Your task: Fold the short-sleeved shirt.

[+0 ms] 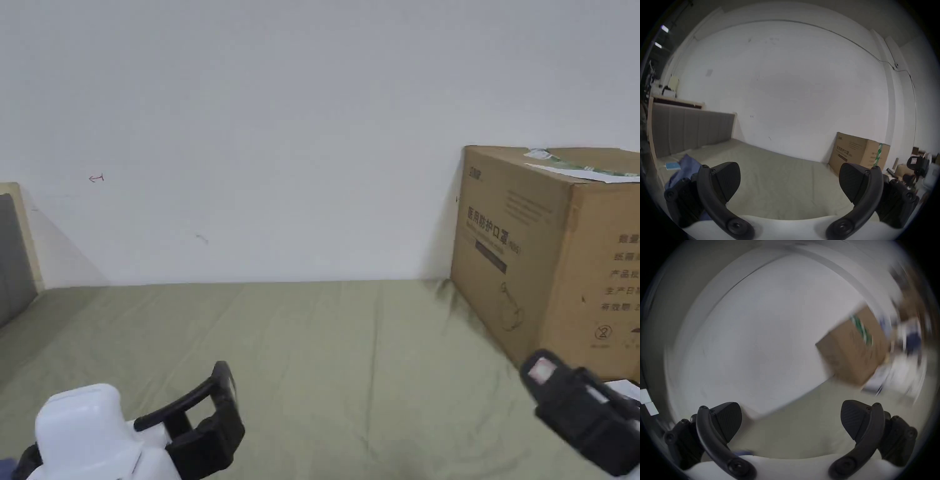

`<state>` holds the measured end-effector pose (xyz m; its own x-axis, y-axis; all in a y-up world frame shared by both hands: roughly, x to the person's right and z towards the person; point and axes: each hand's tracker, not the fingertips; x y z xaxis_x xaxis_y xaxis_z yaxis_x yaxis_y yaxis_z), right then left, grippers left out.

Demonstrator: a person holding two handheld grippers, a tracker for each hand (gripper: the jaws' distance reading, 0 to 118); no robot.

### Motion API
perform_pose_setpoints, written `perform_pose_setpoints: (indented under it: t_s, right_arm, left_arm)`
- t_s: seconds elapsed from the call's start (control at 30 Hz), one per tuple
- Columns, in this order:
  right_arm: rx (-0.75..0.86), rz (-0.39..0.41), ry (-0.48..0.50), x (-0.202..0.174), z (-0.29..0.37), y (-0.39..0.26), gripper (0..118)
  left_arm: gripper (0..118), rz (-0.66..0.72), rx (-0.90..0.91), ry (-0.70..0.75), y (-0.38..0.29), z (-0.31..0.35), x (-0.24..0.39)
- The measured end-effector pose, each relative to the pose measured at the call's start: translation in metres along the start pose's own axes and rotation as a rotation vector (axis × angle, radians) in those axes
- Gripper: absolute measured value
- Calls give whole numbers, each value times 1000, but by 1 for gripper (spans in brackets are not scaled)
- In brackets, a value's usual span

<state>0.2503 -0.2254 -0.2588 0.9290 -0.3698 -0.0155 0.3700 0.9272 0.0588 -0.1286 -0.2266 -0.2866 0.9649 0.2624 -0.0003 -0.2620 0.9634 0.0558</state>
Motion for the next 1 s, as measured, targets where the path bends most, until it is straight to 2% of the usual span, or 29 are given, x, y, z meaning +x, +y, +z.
perform_pose_setpoints:
  t_s: [0.03, 0.07, 0.1, 0.2, 0.23, 0.3, 0.33, 0.37, 0.43, 0.53, 0.67, 0.73, 0.87, 0.93, 0.97, 1.0]
  right_arm:
    - [-31, 133, -68, -8, -3, -2, 118]
    - [-42, 202, -92, -10, -6, -8, 118]
    - [-36, 232, -81, -7, -7, -14, 118]
    - [-9, 230, -58, -3, -2, -28, 118]
    - [-8, 255, -59, 0, 0, -30, 118]
    - [-4, 355, -166, -1, -1, -38, 118]
    - [-6, 389, -167, -1, -1, -41, 118]
    - [-15, 404, -162, -2, -1, -44, 118]
    - [-80, 368, -120, 2, -2, -43, 118]
    - [-13, 304, -111, 6, 6, -45, 118]
    - [24, 324, -112, 5, 9, -47, 118]
    - [22, 361, -104, 3, 9, -48, 118]
    - [65, 485, -98, -8, 10, -50, 118]
    - [70, 579, -153, -16, 9, -54, 118]
    - [81, 602, -172, -19, 8, -55, 118]
    - [81, 593, -141, -20, 9, -56, 118]
  left_arm:
    - [118, -31, -15, -23, -1, 1, -2]
    - [118, -64, -38, -42, -2, 0, -3]
    - [118, -97, -62, -55, -5, -2, -1]
    - [118, -172, -71, -46, -14, -1, 4]
    - [118, -177, -57, -36, -17, 0, 6]
    - [118, -194, -17, -8, -23, 3, 8]
    - [118, -204, 8, 9, -26, 5, 9]
    - [118, -211, 16, 17, -29, 7, 10]
    - [118, -215, 11, 20, -29, 6, 9]
    - [118, -225, -16, -16, -30, 3, 8]
    - [118, -267, 3, 1, -33, 5, 12]
    - [118, -275, 9, 3, -33, 5, 13]
    - [118, -288, 19, 7, -34, 5, 13]
    - [118, -310, 26, 17, -35, 5, 14]
    - [118, -314, 28, 17, -36, 5, 14]
    - [118, -314, 28, 11, -36, 5, 14]
